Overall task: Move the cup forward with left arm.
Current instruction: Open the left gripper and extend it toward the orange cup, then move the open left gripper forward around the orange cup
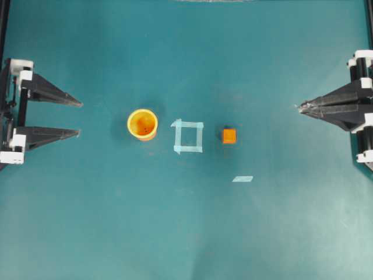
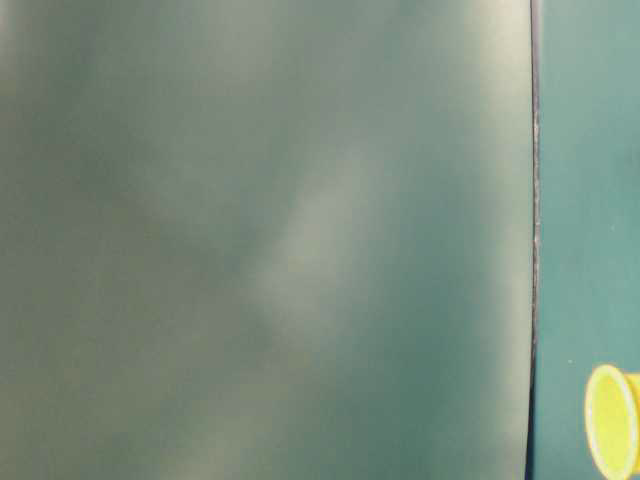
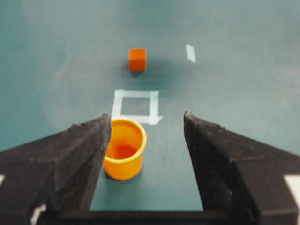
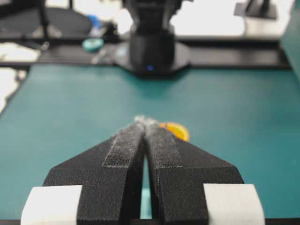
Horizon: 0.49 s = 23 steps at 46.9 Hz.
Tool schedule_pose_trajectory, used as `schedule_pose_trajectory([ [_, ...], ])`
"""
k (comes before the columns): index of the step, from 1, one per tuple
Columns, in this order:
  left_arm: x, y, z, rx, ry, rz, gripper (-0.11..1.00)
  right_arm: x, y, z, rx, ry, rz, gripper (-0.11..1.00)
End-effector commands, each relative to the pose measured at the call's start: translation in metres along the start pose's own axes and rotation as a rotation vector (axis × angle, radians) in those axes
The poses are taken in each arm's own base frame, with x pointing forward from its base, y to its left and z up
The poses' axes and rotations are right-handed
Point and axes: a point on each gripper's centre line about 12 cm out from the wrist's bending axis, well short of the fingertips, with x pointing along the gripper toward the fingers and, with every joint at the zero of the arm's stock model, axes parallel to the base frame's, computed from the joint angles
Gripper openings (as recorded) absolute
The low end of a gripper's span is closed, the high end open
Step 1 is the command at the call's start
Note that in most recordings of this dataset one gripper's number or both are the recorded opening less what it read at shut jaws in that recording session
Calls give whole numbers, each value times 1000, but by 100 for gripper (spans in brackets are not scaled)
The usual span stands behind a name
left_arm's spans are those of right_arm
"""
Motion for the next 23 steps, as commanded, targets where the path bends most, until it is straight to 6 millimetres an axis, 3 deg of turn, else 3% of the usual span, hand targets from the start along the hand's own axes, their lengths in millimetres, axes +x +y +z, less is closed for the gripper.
schedule_pose_trajectory([
  [1, 5, 4, -2, -5, 19, 18, 61, 3, 0, 12, 2, -29, 2, 0],
  [8, 14, 7, -14, -6, 88, 31, 64, 3, 0, 13, 3, -31, 2, 0],
  [23, 52, 10, -52, -20, 313, 37, 75, 3, 0, 13, 3, -32, 2, 0],
])
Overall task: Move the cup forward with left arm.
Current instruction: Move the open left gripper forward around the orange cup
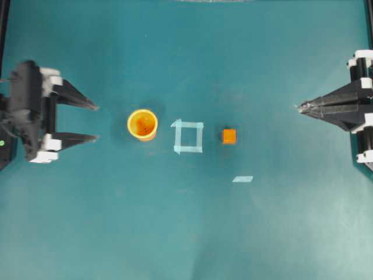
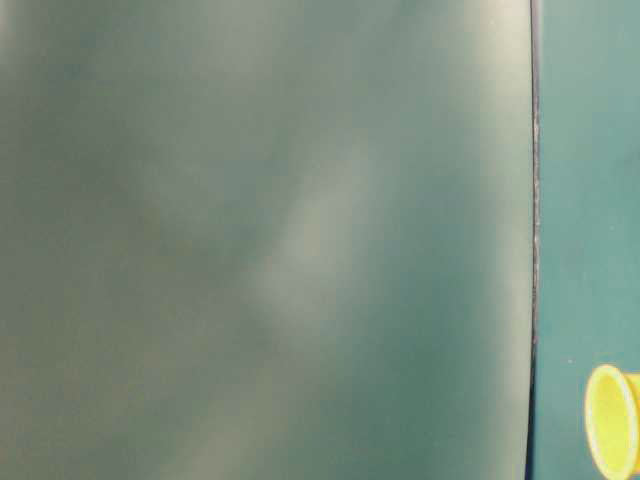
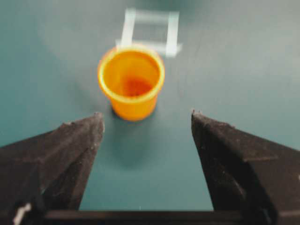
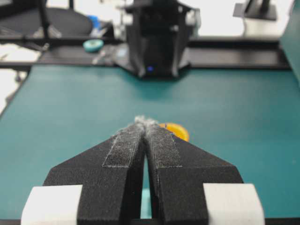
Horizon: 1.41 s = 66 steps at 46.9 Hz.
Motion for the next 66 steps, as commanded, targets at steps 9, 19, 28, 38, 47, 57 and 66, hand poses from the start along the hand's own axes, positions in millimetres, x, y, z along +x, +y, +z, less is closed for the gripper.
schedule_pose_trajectory([
  [9, 31, 1, -2, -3, 91, 2, 76, 4, 0, 14, 2, -28, 2, 0],
  [19, 45, 1, -15, -3, 138, 2, 76, 4, 0, 17, 2, -17, 1, 0],
  [28, 55, 2, -22, -5, 130, 8, 76, 4, 1, 18, 0, -18, 2, 0],
  [38, 64, 9, -28, -18, 101, 28, 76, 4, 1, 24, -1, -32, 2, 0],
  [47, 72, 15, -36, -33, 112, 45, 76, 5, 1, 27, -3, -41, 2, 0],
  [57, 80, 14, -35, -38, 90, 43, 76, 5, 1, 30, -4, -40, 3, 0],
  [66, 88, 14, -30, -38, 84, 42, 76, 5, 1, 30, -4, -32, 2, 0],
])
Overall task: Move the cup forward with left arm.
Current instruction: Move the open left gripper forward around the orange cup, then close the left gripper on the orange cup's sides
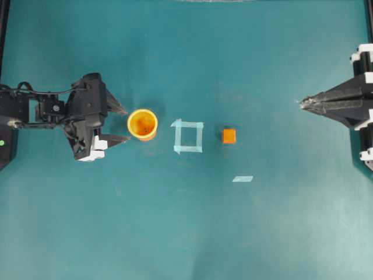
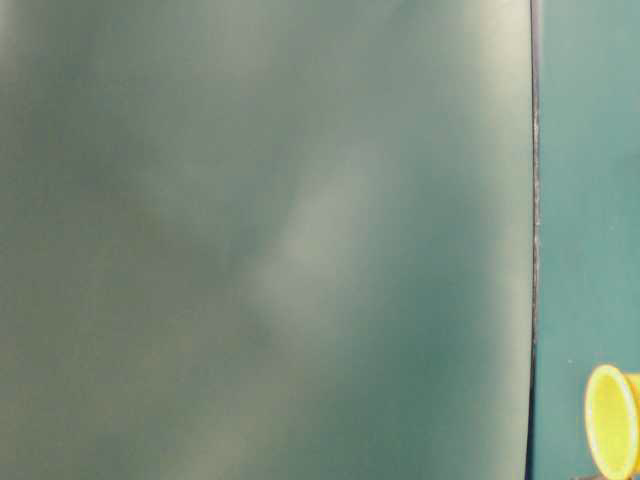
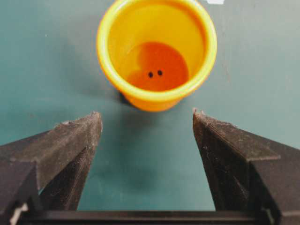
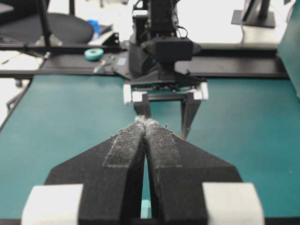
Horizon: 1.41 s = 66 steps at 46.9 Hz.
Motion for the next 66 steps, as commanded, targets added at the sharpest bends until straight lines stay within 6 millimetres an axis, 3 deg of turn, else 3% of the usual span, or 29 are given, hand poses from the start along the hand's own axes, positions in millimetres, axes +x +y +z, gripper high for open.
schedule_pose_trajectory([
  [1, 4, 0, 14, -2, -41, -1, 76, 2, 0, 13, -3, -29, 2, 0],
  [23, 26, -18, 17, 27, -29, -44, 77, 2, 0, 14, -3, -29, 2, 0],
  [39, 36, -16, 17, 25, -49, -39, 77, 2, 1, 14, 2, -29, 3, 0],
  [56, 42, -12, 36, 19, -127, -29, 77, 2, 0, 14, 2, -25, 2, 0],
  [66, 41, -11, 32, 20, -118, -26, 73, 3, 0, 13, 3, 3, 1, 0],
])
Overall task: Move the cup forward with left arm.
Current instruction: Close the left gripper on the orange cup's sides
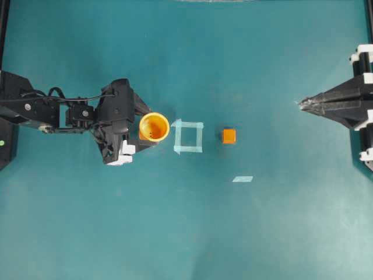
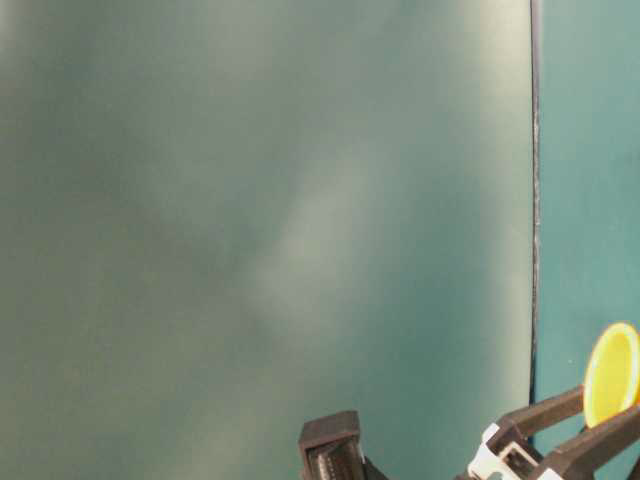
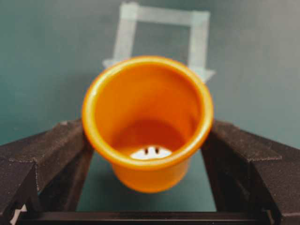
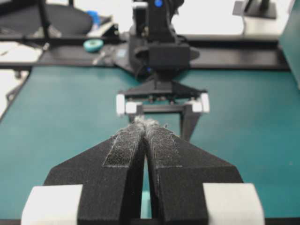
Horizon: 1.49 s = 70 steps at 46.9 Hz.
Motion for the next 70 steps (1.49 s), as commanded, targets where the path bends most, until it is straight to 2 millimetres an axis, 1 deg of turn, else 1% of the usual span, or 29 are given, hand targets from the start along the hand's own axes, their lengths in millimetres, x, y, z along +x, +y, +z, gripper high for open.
schedule_pose_trajectory([
  [1, -2, 2, 8, -2, -29, 5, 72, 2, 0, 14, 2, -28, 0, 0],
  [5, -3, 2, 6, 1, -26, 4, 67, 2, 0, 14, 2, -25, 0, 0],
  [8, -4, 2, 7, 2, -32, 4, 65, 2, 0, 14, 3, -23, 0, 0],
  [18, -10, -3, 8, 5, -43, -7, 65, 2, 0, 15, 3, -26, 0, 0],
  [31, -30, -12, 17, 22, -129, -34, 65, 2, 0, 15, 2, -25, 0, 0],
  [45, -45, -19, 15, 12, -222, -53, 65, 2, 0, 15, 3, -25, 0, 0],
  [57, -51, -20, 13, 7, -245, -56, 65, 2, 0, 15, 3, -26, 0, 0],
  [63, -52, -29, 10, 21, -243, -87, 65, 2, 0, 15, 3, -26, 0, 0],
  [70, -55, -44, 2, 16, -253, -121, 65, 2, 0, 15, 3, -15, 0, 0],
])
